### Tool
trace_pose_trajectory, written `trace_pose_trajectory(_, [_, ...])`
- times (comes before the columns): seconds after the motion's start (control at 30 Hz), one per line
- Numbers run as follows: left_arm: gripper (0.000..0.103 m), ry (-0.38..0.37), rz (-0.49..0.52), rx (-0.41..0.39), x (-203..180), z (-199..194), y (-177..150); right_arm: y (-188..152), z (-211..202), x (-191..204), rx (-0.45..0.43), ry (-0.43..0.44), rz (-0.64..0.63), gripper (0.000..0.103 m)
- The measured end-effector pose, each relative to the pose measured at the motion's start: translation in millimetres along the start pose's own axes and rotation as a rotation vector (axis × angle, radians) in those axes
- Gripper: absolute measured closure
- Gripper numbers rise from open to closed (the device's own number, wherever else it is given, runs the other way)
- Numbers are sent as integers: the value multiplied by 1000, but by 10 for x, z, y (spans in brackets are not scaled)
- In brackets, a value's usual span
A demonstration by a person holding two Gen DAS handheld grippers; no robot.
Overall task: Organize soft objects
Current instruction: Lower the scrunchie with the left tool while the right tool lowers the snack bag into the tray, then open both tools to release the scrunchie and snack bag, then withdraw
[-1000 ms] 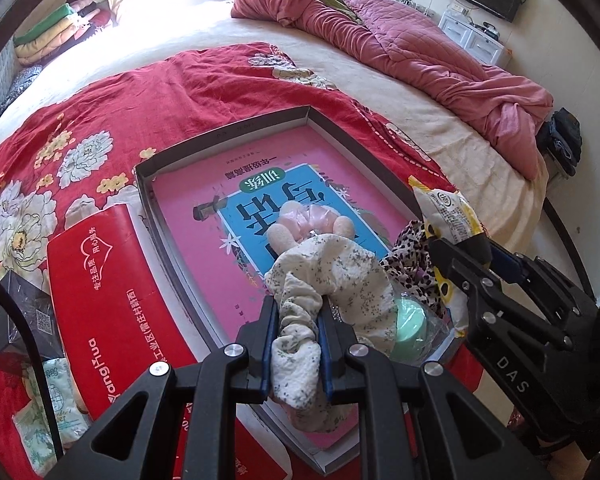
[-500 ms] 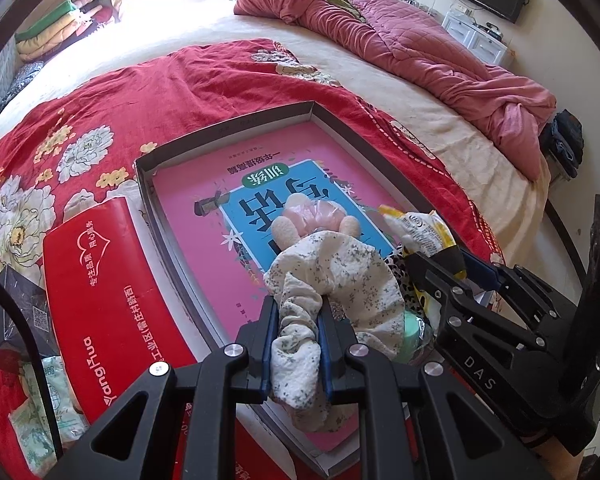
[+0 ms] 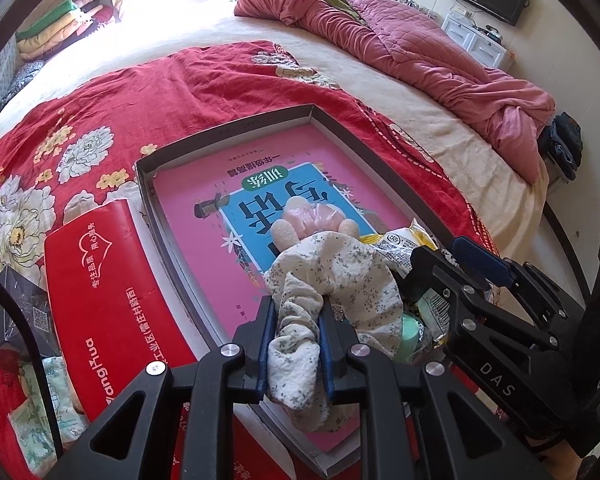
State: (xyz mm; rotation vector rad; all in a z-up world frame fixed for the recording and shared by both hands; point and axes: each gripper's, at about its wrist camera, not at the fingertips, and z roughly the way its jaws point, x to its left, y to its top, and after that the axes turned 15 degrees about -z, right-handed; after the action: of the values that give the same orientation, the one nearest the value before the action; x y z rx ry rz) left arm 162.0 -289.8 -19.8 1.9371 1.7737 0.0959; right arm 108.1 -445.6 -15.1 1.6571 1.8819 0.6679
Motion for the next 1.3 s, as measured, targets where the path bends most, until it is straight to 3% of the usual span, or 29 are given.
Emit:
trace_pose_trajectory(0.4, [71, 7, 1, 1, 16, -52, 1, 33, -84, -44, -27, -20, 24, 46])
trace_pose_trajectory(0.57, [55, -9, -4, 5, 30, -57, 3, 39, -90, -38, -29, -12, 28, 46])
trace_pose_trajectory(0.8, [54, -6, -2, -22, 40, -125, 2, 53, -112, -42, -33, -20, 29, 46])
trace_pose_trajectory(0.93, [40, 3, -3, -53, 52, -241, 3, 67, -152, -21, -41, -27, 23, 38])
trace_pose_trajectory(1.3, [38, 16, -32, -114, 202, -564, -10, 153, -301, 85, -69, -56, 0, 31])
